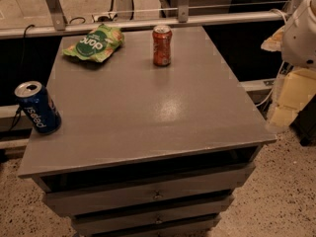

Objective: Knock coke can over

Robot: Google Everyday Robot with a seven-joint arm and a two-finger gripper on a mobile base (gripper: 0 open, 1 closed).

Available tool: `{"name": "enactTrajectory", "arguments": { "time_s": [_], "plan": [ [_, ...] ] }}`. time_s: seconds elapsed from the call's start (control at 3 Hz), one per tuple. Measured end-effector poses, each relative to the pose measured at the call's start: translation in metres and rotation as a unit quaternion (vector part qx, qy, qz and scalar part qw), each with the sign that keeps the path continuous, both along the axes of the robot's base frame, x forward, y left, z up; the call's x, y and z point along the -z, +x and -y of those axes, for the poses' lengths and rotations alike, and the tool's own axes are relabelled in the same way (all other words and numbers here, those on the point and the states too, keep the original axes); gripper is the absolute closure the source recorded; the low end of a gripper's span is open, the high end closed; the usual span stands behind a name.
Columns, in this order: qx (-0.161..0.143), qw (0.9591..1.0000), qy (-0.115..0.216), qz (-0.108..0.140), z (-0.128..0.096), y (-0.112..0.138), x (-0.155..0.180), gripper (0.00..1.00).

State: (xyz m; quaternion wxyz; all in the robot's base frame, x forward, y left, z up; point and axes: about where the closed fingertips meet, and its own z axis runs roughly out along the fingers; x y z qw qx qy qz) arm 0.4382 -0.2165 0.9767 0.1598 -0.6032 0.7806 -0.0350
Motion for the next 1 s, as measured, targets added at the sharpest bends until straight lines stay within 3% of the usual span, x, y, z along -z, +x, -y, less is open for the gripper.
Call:
{"name": "enactTrajectory", "arguments": {
  "time_s": [0.67,1.0],
  "plan": [
    [-0.002,0.9999,0.015,0.0,0.001,0.015,0.013,0.0],
    [0.001,0.9992,0.038,0.014,-0.001,0.055,0.029,0.0]
  ]
}}
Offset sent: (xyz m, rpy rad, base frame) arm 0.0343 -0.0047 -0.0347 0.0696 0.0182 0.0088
